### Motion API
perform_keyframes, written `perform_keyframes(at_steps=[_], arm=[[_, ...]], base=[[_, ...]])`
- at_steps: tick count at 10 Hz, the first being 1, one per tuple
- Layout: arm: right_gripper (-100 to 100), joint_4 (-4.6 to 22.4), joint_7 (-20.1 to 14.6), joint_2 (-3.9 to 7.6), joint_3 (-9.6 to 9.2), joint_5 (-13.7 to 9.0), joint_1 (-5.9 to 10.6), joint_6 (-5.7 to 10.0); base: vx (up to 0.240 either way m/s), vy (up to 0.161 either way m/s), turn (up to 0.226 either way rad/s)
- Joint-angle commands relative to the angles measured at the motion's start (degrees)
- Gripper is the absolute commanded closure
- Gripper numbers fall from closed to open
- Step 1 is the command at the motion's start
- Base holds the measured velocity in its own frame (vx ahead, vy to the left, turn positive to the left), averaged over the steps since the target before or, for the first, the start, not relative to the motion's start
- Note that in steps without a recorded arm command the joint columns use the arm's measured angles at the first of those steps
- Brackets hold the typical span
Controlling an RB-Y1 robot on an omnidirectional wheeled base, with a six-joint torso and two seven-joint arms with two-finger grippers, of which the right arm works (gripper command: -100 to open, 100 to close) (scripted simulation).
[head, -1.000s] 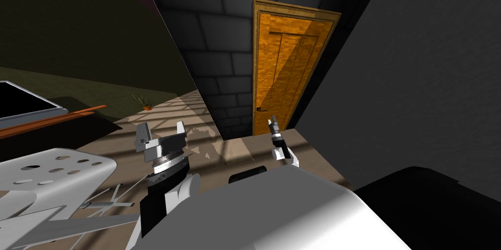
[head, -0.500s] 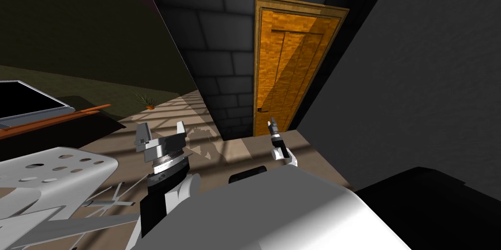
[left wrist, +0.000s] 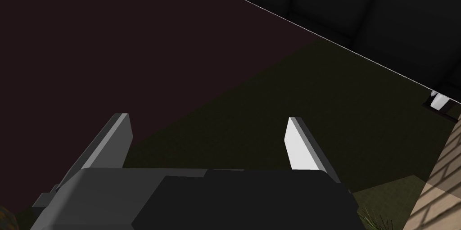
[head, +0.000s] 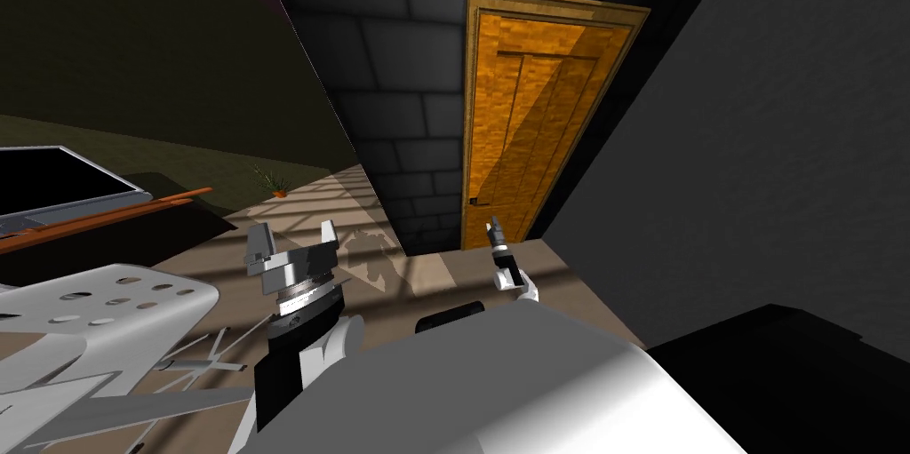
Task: Pull the door open
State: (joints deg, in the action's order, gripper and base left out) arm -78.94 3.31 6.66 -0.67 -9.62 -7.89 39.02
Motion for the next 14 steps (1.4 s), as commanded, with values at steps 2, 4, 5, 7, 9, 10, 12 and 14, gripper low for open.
perform_keyframes(at_steps=[2,4,5,7,9,10,12,14], arm=[[-100,4.4,-0.4,0.49,0.23,-0.6,1.59,0.67],[-100,7.5,-0.6,0.76,0.34,-0.9,2.5,1.15],[-100,9.2,-0.8,1.02,0.46,-1.2,3.41,1.63],[-100,12.3,-1.0,1.28,0.57,-1.6,4.3,2.1],[-100,14.9,-1.2,1.51,0.68,-1.9,5.16,2.55],[-100,16.6,-1.4,1.74,0.79,-2.2,6.01,3.0],[-100,19.2,-1.6,1.98,0.89,-2.5,6.87,3.45],[-100,21.8,-1.7,2.19,0.99,-2.8,7.66,3.87]], base=[[0.051,-0.038,0.035],[0.065,-0.043,0.052],[0.05,-0.023,0.045],[0.051,-0.021,0.033],[0.065,-0.033,0.05],[0.06,-0.024,0.037],[0.043,-0.024,0.035],[0.043,-0.023,0.031]])
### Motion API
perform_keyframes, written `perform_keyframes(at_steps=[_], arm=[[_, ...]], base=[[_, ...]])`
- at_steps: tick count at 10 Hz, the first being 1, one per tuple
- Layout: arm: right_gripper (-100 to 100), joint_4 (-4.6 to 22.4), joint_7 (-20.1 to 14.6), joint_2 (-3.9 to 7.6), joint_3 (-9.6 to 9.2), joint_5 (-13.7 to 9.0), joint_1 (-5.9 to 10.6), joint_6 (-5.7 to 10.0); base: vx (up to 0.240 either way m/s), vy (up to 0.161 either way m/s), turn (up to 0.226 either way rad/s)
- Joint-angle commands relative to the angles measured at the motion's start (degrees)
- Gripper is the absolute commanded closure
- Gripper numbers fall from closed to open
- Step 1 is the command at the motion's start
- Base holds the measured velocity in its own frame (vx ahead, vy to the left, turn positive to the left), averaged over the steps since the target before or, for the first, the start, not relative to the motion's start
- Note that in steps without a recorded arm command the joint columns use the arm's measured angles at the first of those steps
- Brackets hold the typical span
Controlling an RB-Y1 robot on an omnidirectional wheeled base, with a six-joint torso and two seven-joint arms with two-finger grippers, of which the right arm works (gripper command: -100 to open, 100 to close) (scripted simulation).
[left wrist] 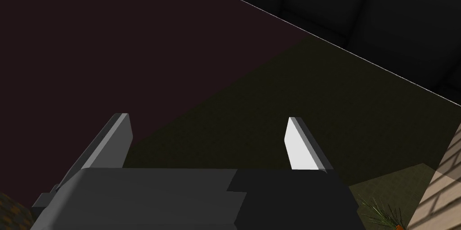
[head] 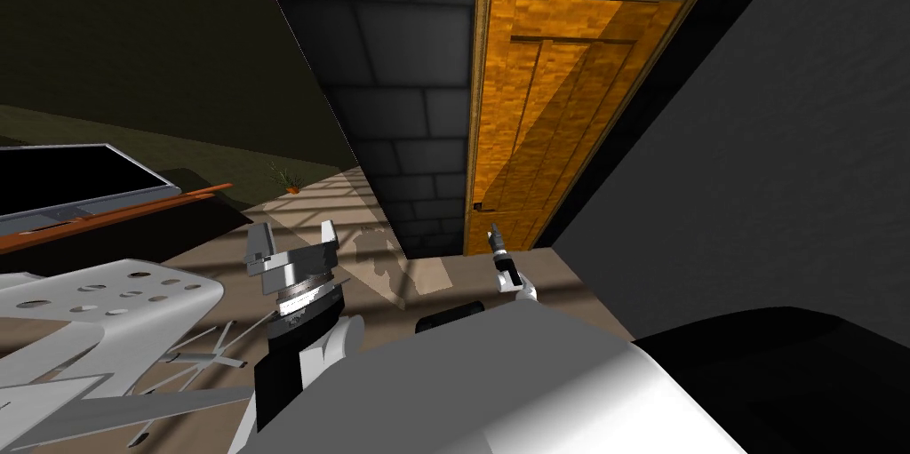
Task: Pull the door open
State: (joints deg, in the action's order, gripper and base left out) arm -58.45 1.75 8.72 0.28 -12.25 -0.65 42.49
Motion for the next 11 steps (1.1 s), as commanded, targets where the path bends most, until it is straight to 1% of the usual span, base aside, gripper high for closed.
perform_keyframes(at_steps=[1,2,5,6,9,11], arm=[[-100,2.9,-0.4,0.33,0.14,-0.4,1.2,0.81],[-100,3.7,-0.4,0.33,0.14,-0.4,1.2,0.81],[-100,9.3,-0.9,0.89,0.41,-1.2,3.4,1.97],[-100,9.8,-0.9,0.89,0.41,-1.2,3.4,1.97],[-100,15.2,-1.3,1.36,0.65,-1.9,5.31,2.97],[-100,18.1,-1.5,1.61,0.78,-2.3,6.37,3.53]], base=[[0.069,-0.049,0.066],[0.054,-0.036,0.03],[0.07,-0.038,0.053],[0.056,-0.03,0.016],[0.068,-0.034,0.041],[0.08,-0.045,0.045]])
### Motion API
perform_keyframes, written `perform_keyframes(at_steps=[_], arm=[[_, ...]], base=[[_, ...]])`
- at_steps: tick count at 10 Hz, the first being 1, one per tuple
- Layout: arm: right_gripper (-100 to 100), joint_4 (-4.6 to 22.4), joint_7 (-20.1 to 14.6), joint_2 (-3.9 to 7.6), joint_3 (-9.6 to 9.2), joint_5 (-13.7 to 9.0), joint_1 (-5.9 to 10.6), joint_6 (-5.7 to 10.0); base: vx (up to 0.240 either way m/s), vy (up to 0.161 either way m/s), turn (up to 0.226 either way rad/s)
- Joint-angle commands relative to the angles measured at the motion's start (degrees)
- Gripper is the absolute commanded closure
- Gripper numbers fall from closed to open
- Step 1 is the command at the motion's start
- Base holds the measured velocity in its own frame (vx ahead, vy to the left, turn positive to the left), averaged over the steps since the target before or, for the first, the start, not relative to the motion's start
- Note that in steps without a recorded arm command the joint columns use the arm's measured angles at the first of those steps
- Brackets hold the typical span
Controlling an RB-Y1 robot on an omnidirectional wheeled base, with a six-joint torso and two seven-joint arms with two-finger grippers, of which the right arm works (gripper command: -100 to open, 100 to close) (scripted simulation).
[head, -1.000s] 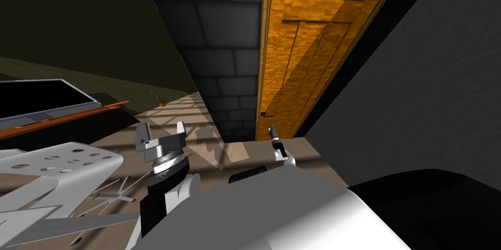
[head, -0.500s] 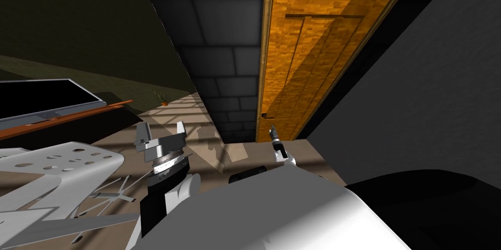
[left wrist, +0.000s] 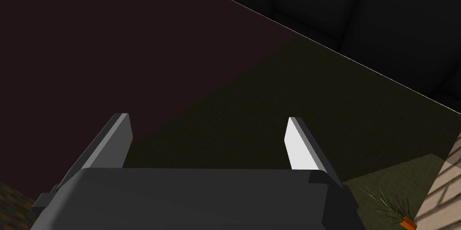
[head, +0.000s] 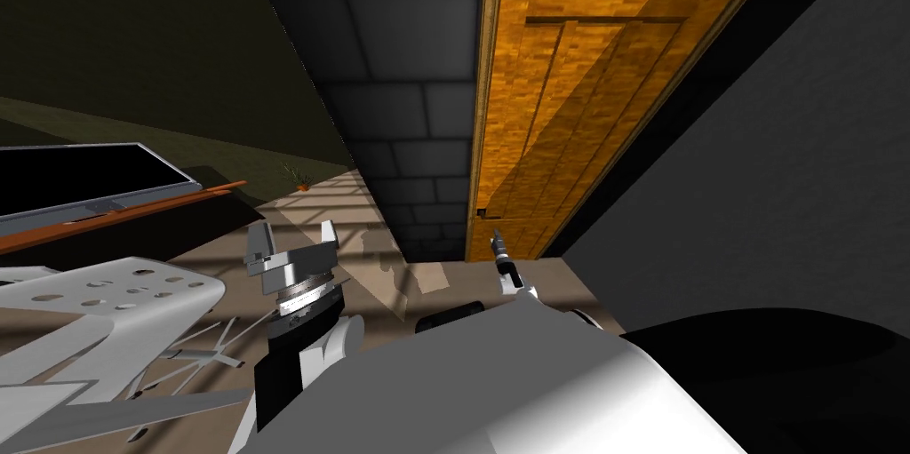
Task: Pull the door open
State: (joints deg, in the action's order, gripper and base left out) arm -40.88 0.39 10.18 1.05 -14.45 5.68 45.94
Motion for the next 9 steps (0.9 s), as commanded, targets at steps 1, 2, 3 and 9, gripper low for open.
perform_keyframes(at_steps=[1,2,3,9], arm=[[-100,2.0,-0.3,0.27,0.08,-0.3,0.55,0.34],[-100,3.0,-0.4,0.36,0.12,-0.4,0.92,0.53],[-100,4.1,-0.4,0.44,0.17,-0.6,1.29,0.73],[-100,7.6,-2.7,2.75,1.04,-1.5,1.08,2.47]], base=[[0.062,-0.037,0.042],[0.058,-0.031,0.042],[0.056,-0.025,0.023],[0.116,-0.013,0.075]])
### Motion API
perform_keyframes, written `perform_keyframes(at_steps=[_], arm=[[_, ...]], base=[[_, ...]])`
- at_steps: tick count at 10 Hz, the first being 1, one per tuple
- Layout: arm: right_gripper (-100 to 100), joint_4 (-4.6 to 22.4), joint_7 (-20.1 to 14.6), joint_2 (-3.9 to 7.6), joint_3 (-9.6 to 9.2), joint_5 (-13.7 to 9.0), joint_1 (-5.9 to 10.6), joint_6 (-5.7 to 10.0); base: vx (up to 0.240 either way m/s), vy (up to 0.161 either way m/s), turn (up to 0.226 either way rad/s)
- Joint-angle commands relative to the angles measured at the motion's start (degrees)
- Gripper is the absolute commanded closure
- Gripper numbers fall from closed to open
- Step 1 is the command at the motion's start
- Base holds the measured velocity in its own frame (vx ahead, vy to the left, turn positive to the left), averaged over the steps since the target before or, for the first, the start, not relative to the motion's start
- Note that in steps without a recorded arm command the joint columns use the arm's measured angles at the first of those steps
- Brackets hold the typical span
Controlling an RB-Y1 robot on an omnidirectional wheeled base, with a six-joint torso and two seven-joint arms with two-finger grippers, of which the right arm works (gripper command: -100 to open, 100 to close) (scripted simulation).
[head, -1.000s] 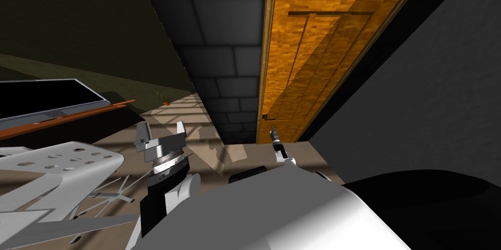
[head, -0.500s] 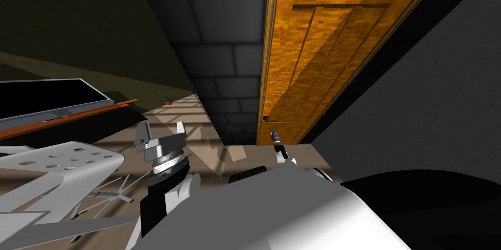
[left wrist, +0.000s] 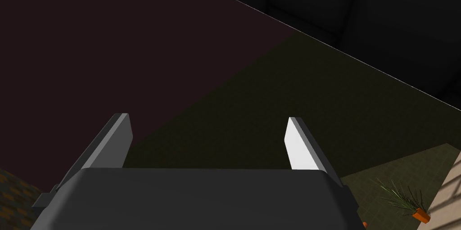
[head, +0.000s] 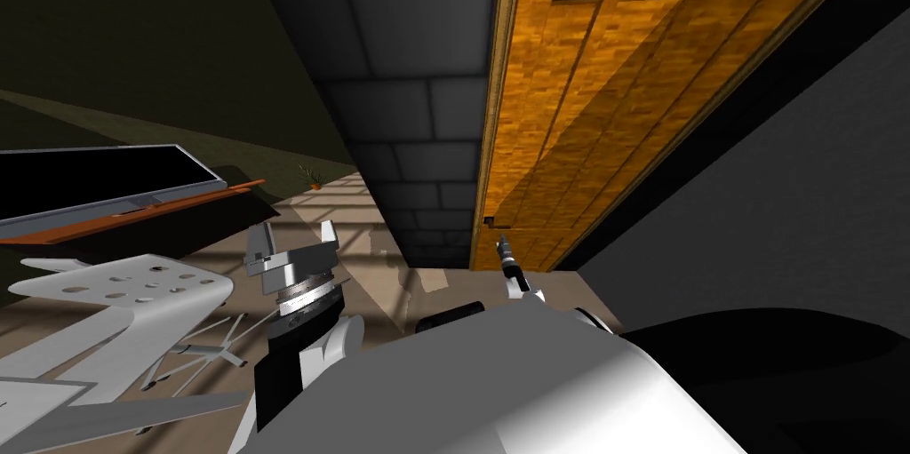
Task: Pull the door open
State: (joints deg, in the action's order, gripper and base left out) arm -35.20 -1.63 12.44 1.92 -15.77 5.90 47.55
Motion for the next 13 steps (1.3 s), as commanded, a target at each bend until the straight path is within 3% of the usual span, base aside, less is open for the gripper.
perform_keyframes(at_steps=[1,3,5,7,8,9,13], arm=[[-100,2.0,-0.7,0.49,0.17,-0.1,0.86,0.86],[-100,2.9,-2.8,2.77,0.99,-0.7,-0.5,2.08],[-100,3.5,-4.3,4.34,1.56,-1.2,-1.44,2.93],[-100,3.8,-5.0,5.06,1.81,-1.3,-1.87,3.31],[-100,3.8,-4.7,4.75,1.73,-1.3,-1.8,3.23],[100,3.8,-4.7,4.75,1.73,-1.3,-1.8,3.23],[100,3.8,-4.7,4.75,1.73,-1.3,-1.8,3.23]], base=[[0.142,0.027,0.027],[0.157,0.029,0.141],[0.215,-0.008,0.137],[0.163,-0.03,0.063],[0.06,-0.011,0.009],[0.0,0.0,0.0],[-0.016,0.003,0.0]])
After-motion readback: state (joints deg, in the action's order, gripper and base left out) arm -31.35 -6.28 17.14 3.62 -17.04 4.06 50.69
